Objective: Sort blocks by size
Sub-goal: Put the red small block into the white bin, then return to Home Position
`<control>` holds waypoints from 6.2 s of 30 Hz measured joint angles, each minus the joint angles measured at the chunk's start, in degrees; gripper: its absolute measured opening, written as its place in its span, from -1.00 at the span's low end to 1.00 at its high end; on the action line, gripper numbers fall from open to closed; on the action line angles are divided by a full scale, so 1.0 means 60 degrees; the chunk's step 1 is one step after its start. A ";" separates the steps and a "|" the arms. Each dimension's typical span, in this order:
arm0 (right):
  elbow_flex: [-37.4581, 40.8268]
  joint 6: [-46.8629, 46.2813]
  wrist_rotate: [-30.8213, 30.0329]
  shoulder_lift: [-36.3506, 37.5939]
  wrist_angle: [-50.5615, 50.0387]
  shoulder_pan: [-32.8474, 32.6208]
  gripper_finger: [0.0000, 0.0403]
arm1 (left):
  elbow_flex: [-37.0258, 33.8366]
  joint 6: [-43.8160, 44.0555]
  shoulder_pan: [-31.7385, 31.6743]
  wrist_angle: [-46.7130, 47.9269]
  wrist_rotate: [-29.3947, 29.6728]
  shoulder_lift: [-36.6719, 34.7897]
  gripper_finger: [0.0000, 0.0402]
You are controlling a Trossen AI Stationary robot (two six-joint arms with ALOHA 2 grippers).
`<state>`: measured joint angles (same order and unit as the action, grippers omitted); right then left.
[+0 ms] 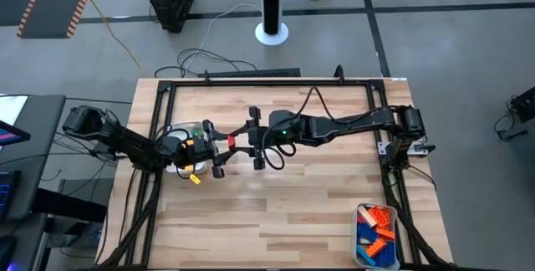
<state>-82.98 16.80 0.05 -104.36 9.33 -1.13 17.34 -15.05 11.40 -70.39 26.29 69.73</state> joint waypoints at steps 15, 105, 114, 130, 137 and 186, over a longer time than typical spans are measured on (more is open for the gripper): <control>-0.0004 0.0021 -0.0032 0.0028 -0.0416 0.0153 0.07 | 0.0000 -0.0094 0.0000 0.0161 0.0727 0.0000 -0.15; 1.2434 -0.3505 -0.1653 1.1329 0.2584 -0.1464 -0.24 | -0.1624 0.3524 0.1813 1.1614 0.1474 -0.9132 0.40; 1.3274 -0.3502 -0.1671 1.3653 0.1675 -0.0522 -0.24 | -0.2262 0.2395 0.1712 1.1521 0.1366 -1.0368 0.40; 1.3285 -0.2310 -0.1481 1.7388 -0.2036 -0.1072 -0.24 | -0.2313 0.1211 0.1712 1.1553 0.0553 -1.1500 0.40; 1.3285 -0.2292 -0.1456 1.7271 -0.2082 -0.1067 -0.24 | -0.2313 0.2396 0.1712 1.1575 0.0564 -1.1464 0.40; 1.3274 -0.2296 -0.1456 1.7271 -0.2065 -0.1067 -0.23 | -0.2331 0.1704 0.1712 1.1603 0.0577 -1.1460 0.40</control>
<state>-3.33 3.03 -8.69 -0.73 -3.06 -7.53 3.36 -4.82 21.67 -0.78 29.76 0.97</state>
